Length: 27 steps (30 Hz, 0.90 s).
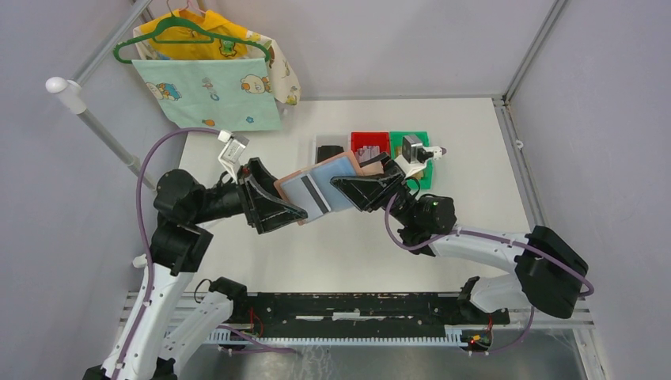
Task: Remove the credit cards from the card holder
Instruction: Remove the credit card from the card holder.
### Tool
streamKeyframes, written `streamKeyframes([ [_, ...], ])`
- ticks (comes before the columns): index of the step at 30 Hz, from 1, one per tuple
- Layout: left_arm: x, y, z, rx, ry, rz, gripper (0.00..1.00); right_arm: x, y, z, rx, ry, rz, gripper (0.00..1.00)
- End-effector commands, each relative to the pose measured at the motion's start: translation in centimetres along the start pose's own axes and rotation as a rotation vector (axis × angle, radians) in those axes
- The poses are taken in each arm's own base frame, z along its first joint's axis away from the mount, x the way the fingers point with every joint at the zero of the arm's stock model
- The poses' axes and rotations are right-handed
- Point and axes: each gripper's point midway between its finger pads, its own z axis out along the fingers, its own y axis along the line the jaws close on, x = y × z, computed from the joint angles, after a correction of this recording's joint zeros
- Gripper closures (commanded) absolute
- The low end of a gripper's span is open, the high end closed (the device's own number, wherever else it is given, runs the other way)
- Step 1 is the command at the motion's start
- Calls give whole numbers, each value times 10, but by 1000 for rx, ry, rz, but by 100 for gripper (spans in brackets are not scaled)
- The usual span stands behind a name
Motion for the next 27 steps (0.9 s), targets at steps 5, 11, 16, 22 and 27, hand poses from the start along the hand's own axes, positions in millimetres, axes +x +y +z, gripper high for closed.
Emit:
streamKeyframes([
  [5,-3,-9,-1,22,-24,-5,28,-37,34,19,-123,-210,17,100],
  [11,-3,3,0,-19,-47,-32,45,-36,30,20,-93,-260,42,100],
  [16,-5,3,-1,-31,-56,-9,64,-39,28,16,-69,-279,26,100],
  [22,-7,13,-5,-113,-50,103,98,-27,16,6,-8,-228,5,86],
  [27,-3,23,-11,-159,72,293,98,1,1,-3,63,38,-143,57],
])
